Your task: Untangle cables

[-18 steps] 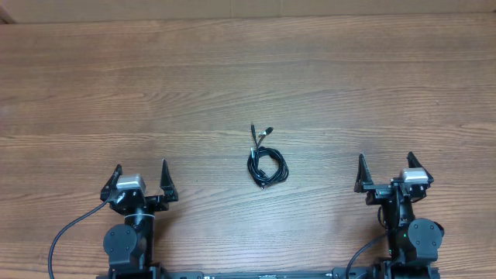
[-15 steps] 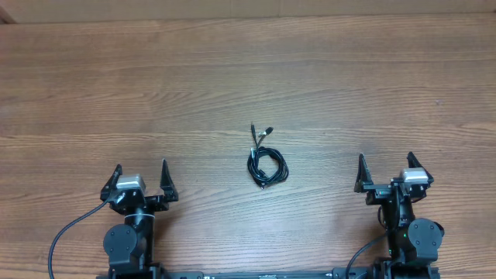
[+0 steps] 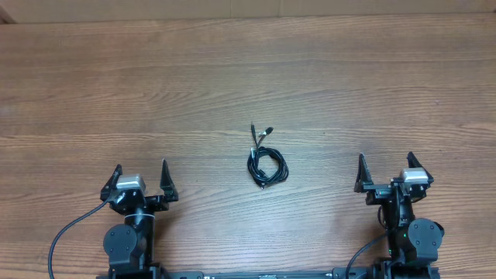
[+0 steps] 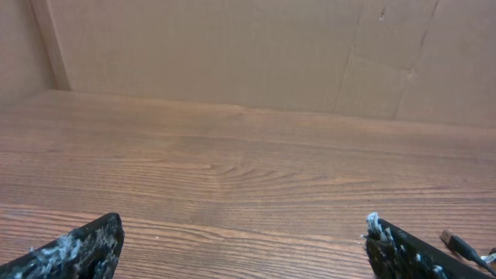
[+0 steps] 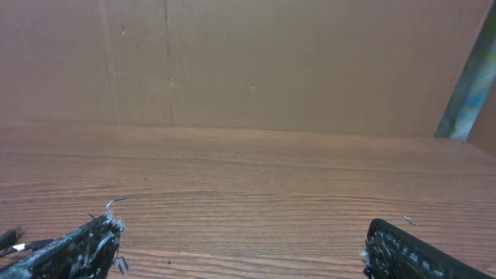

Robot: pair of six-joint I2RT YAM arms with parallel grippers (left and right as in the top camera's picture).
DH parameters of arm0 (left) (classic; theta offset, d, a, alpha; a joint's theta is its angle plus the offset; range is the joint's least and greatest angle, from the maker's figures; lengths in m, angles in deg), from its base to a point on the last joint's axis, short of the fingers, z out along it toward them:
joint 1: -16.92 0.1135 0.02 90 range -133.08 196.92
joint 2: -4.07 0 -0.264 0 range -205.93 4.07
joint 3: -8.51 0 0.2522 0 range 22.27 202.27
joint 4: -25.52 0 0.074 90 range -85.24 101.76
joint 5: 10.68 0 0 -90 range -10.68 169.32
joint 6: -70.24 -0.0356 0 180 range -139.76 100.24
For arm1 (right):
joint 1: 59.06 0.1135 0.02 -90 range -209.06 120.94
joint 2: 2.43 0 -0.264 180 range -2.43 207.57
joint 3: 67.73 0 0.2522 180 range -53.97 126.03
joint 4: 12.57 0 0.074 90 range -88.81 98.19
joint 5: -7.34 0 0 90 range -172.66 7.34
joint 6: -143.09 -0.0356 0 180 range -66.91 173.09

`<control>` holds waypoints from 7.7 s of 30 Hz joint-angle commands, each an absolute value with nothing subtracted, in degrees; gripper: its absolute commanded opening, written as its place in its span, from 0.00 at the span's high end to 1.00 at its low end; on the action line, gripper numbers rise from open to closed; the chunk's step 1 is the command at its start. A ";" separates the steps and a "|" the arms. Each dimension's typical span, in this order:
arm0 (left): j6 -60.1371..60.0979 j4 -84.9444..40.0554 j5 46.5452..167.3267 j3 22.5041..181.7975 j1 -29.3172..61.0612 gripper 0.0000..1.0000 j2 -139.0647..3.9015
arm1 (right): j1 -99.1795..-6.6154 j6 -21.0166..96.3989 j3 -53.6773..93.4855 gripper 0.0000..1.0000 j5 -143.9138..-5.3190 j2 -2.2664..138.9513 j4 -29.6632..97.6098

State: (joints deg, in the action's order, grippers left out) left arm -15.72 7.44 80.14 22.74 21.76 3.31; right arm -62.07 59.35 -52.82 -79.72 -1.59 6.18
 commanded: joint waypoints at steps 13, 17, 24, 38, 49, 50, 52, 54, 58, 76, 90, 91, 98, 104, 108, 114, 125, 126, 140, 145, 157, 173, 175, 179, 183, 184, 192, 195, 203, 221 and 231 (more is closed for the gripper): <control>-16.79 7.31 80.38 22.55 21.39 0.01 3.81 | -62.24 59.57 -53.50 0.00 -80.05 -2.27 5.75; -16.79 7.31 80.38 22.55 21.39 0.01 3.81 | -62.24 59.59 -53.50 0.00 -80.05 -2.27 5.77; -16.79 7.31 80.38 22.55 21.39 0.01 3.81 | -62.24 59.59 -53.50 0.00 -80.05 -2.27 5.75; -16.82 7.34 80.34 22.57 21.39 0.01 3.75 | -62.24 59.59 -53.50 0.00 -80.05 -2.27 5.77; -10.96 8.84 83.20 22.55 21.39 0.01 3.75 | -62.24 59.59 -53.50 0.00 -80.07 -2.27 5.77; -10.98 9.74 86.04 22.57 21.39 0.01 3.75 | -62.24 59.59 -53.50 0.00 -80.05 -2.27 5.77; -10.94 10.31 91.85 22.92 21.39 0.01 3.75 | -62.24 59.59 -53.50 0.00 -80.05 -2.27 5.77; -10.43 10.09 97.25 23.55 21.39 0.00 3.75 | -62.24 59.59 -53.50 0.00 -80.05 -2.27 5.77; -6.50 9.96 100.44 25.59 21.39 0.01 3.75 | -62.24 59.57 -53.50 0.00 -80.07 -2.27 5.77; -1.67 -3.48 107.57 54.92 21.39 0.00 -14.90 | -62.24 59.57 -53.50 0.00 -80.05 -2.27 5.77; -1.54 -27.94 118.30 79.94 20.23 0.00 -44.31 | -62.24 59.59 -53.50 0.00 -80.05 -2.27 5.77; -1.52 -29.27 117.84 81.15 19.29 0.00 -45.82 | -62.24 59.57 -53.50 0.00 -80.05 -2.27 5.77; -1.49 -32.44 108.47 85.56 6.51 0.00 -53.45 | -62.24 59.59 -53.50 0.00 -80.05 -2.27 5.75; -1.52 -32.27 95.33 86.96 -7.20 0.00 -59.48 | -62.24 59.57 -53.50 0.00 -80.05 -2.27 5.77; -1.30 -29.95 91.46 86.94 -12.20 0.00 -62.70 | -62.24 59.59 -53.50 0.00 -80.07 -2.27 5.77; 3.01 -25.97 95.72 86.94 -13.21 0.00 -68.07 | -62.24 59.59 -53.50 0.00 -80.07 -2.27 5.77; 25.56 -27.90 86.11 86.94 -13.23 0.42 -81.60 | -62.24 59.57 -53.50 0.00 -80.07 -2.27 5.75; 28.23 -28.68 85.01 86.94 -13.21 0.44 -82.98 | -62.24 59.57 -53.50 0.00 -80.05 -2.27 5.77; 34.72 -29.01 91.37 86.94 -13.23 0.55 -99.02 | -62.24 59.59 -53.50 0.00 -80.07 -2.27 5.77; 34.70 -28.73 91.88 86.94 -13.27 0.55 -102.48 | -62.24 59.59 -53.50 0.00 -80.07 -2.27 5.77; 34.70 -27.83 91.50 86.94 -14.10 0.74 -104.60 | -62.24 59.57 -53.50 0.00 -80.05 -2.27 5.77; 19.97 -44.73 75.33 94.83 -10.19 0.96 -96.68 | -62.24 59.59 -53.50 0.00 -80.05 -2.20 5.77; 11.68 -45.12 77.47 96.51 -9.36 0.96 -93.30 | -62.24 59.59 -53.50 0.00 -80.05 -2.20 5.77; -7.92 -45.43 85.91 97.28 -9.36 0.96 -86.26 | -62.24 59.59 -53.50 0.00 -80.07 -2.20 5.77; -22.30 -48.99 91.99 97.28 -9.36 0.96 -81.47 | -62.24 59.57 -53.50 0.00 -80.07 -2.20 5.77; -24.20 -49.65 92.10 97.28 -9.36 0.95 -80.75 | -62.24 59.59 -53.50 0.00 -80.05 -2.20 5.77; -28.58 -49.38 93.32 97.23 -9.36 0.96 -79.85 | -62.24 59.57 -53.50 0.00 -80.07 -2.20 5.77; -30.00 -48.84 95.81 97.23 -9.36 0.96 -79.88 | -62.24 59.59 -53.50 0.00 -80.07 -2.20 5.77; -30.30 -49.06 97.38 97.23 -9.36 0.96 -79.90 | -62.24 52.23 -53.50 0.00 -72.24 -2.18 5.13; -17.80 -44.62 97.38 96.97 -9.76 0.96 -79.94 | -62.13 6.94 -51.43 0.00 -45.73 -1.52 -2.17; -18.00 -43.88 97.36 96.97 -9.73 0.96 -79.94 | -62.02 9.04 -40.83 0.00 -40.49 16.53 9.55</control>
